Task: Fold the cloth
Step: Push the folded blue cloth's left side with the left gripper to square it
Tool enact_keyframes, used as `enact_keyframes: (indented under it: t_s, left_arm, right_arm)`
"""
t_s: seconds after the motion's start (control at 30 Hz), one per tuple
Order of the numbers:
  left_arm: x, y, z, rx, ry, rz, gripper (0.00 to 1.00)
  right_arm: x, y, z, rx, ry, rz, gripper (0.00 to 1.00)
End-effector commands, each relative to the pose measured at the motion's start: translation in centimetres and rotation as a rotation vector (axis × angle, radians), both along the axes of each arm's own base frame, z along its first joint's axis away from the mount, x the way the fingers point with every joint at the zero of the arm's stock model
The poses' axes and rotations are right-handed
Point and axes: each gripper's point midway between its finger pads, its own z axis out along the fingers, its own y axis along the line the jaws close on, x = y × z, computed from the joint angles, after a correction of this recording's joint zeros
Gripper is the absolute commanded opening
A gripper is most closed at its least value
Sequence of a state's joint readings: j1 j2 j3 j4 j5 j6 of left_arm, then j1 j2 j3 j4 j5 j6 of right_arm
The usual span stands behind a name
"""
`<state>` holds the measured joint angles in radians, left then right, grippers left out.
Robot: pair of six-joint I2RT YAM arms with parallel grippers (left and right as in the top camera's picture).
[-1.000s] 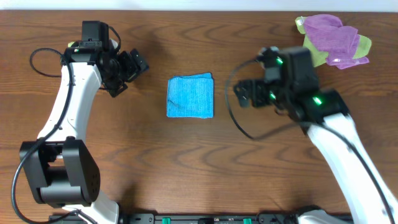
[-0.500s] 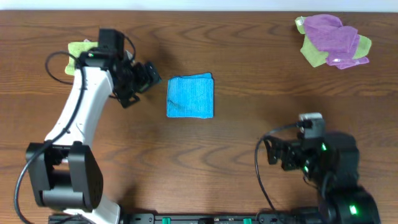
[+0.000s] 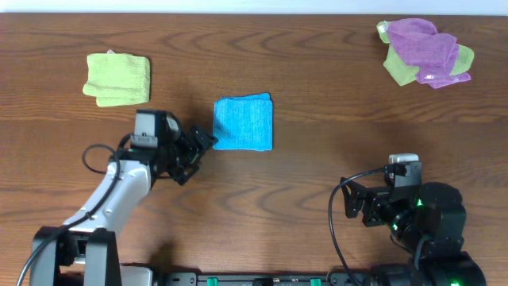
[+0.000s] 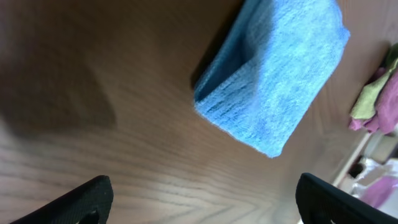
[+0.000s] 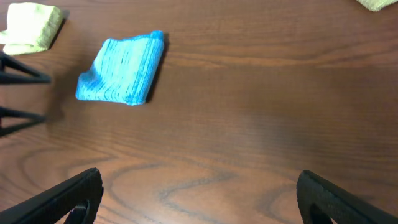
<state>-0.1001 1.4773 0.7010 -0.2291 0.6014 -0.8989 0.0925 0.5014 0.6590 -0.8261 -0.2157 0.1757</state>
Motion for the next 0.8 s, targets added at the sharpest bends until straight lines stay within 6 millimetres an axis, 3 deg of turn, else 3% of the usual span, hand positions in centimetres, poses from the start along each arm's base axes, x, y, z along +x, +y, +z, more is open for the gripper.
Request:
enact_keyframes:
  t_s: [0.0,0.33,0.77]
  left_arm:
    - [-0.7,-1.1,-0.6,-0.063,0.037,0.049,0.95]
    - [0.6,-2.4,-1.4,-0.033,-0.020,0.100,0.95]
    - [2.7,-2.4,-4.0,-0.027,-0.008,0.201,0.95]
  right_arm:
    - [0.0,-0.3,-0.3,0.004,0.009,-0.021,0.99]
    - [0.0,-0.3,-0.3,0.004,0.009,-0.021,0.99]
    - [0.0,-0.3,-0.4,0.004,0.009,-0.021,0.99]
